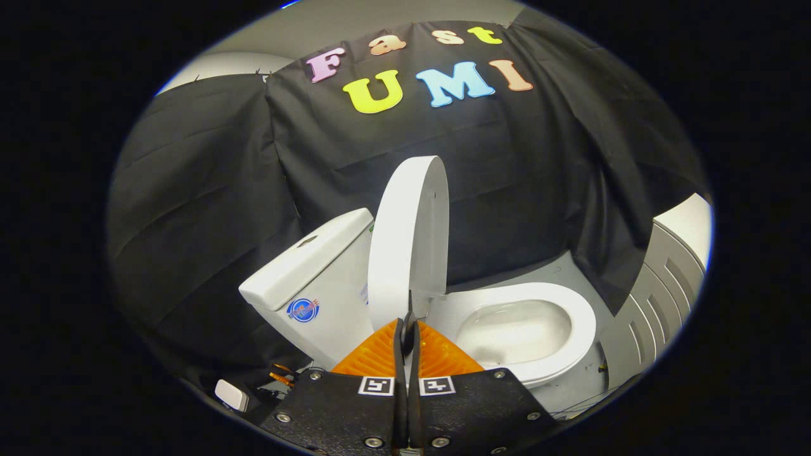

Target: Open the toilet lid.

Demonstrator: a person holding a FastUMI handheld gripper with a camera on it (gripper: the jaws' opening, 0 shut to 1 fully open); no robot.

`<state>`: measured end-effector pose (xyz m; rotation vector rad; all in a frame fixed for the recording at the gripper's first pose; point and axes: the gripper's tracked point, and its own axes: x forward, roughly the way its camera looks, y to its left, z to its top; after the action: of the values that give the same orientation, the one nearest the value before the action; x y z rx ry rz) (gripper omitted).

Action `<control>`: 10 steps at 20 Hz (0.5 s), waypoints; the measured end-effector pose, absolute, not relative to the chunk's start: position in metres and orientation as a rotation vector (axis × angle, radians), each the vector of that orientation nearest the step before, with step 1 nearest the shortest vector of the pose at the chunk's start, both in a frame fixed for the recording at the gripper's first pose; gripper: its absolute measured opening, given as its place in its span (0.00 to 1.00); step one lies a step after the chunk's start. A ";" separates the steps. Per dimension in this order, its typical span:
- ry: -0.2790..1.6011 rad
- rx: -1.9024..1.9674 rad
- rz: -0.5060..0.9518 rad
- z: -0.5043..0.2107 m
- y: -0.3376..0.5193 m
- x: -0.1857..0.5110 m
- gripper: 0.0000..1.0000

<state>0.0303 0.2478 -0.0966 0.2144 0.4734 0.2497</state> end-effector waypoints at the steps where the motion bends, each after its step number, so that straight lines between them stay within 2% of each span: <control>1: 0.469 0.206 0.258 -0.095 0.253 0.031 0.00; 10: 0.438 0.133 0.356 -0.091 0.319 0.034 0.00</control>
<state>0.0342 0.3188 -0.0913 0.1328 0.4380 0.3557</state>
